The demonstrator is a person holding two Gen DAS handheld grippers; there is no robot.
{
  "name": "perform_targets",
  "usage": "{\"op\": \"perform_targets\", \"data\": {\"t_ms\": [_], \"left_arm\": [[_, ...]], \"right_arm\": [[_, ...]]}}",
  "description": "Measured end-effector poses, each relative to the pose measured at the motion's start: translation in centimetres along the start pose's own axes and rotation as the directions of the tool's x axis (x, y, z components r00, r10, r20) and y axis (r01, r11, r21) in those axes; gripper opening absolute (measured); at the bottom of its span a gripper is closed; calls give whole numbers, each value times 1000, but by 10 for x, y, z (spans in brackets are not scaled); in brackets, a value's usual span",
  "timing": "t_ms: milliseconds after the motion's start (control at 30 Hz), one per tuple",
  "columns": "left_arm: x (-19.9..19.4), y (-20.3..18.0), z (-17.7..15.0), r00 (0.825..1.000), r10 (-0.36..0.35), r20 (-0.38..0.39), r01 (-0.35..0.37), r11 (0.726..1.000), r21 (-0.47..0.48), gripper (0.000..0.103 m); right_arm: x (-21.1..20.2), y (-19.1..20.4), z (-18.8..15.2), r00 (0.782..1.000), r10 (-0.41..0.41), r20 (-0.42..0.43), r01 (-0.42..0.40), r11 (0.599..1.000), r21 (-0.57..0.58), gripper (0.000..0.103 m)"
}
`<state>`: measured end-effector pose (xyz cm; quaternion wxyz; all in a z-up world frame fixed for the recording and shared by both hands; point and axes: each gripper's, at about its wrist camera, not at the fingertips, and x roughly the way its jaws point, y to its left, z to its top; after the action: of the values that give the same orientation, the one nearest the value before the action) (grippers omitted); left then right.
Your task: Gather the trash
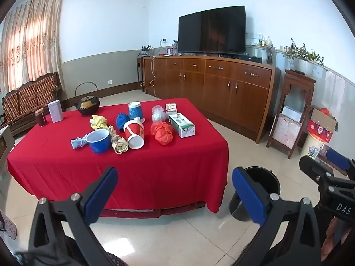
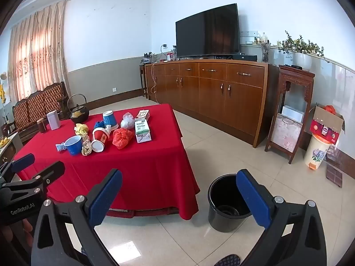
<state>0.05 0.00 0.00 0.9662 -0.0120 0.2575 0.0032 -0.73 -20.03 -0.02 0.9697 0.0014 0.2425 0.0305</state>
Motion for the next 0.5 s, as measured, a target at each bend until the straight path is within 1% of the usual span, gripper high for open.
{"op": "perform_targets", "data": {"t_ms": [67, 433, 500], "left_arm": [[0, 0, 0, 1000, -5, 1, 5, 1000, 1, 103], [-1, -2, 0, 1000, -3, 5, 3, 1000, 0, 103], [-2, -3, 1, 1000, -3, 7, 3, 1000, 2, 103]], "right_arm": [[0, 0, 0, 1000, 2, 11, -2, 1000, 3, 103], [-2, 0, 1, 1000, -1, 8, 1, 1000, 6, 103], [-1, 0, -2, 1000, -1, 8, 1, 1000, 7, 103]]}}
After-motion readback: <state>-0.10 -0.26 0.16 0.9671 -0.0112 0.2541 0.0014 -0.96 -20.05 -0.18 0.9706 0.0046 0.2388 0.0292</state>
